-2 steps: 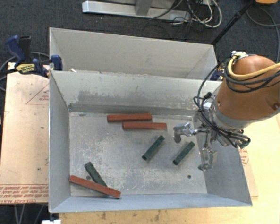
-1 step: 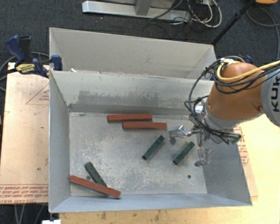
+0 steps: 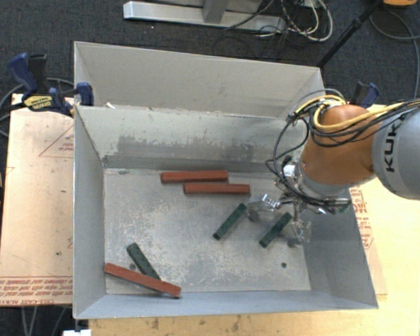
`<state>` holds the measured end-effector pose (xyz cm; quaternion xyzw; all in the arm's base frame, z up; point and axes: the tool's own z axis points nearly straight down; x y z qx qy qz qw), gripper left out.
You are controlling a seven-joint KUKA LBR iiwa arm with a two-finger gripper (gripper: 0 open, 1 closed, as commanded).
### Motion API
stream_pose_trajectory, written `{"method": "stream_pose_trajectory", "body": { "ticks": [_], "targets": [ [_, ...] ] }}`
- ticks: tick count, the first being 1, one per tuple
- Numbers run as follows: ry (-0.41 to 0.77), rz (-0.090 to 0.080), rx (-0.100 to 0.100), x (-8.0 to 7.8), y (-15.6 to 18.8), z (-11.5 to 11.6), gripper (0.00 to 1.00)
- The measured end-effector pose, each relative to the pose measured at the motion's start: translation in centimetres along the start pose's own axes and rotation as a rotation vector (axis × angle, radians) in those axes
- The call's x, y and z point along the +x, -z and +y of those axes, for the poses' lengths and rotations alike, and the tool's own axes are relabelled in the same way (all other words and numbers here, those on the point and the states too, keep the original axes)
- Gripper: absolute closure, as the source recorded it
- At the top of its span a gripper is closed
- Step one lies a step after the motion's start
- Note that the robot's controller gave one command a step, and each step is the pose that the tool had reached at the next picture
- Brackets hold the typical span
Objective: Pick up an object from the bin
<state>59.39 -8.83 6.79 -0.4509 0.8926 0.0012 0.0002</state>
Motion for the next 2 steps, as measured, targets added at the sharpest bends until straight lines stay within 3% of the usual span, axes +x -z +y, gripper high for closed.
{"method": "stream_pose_trajectory", "body": {
  "ticks": [1,2],
  "targets": [
    [-0.001,-0.001,0.002,0.0,0.2,-0.1,1.0],
    [0.002,-0.005,0.012,1.1,14.9,-0.4,1.0]
  ]
}}
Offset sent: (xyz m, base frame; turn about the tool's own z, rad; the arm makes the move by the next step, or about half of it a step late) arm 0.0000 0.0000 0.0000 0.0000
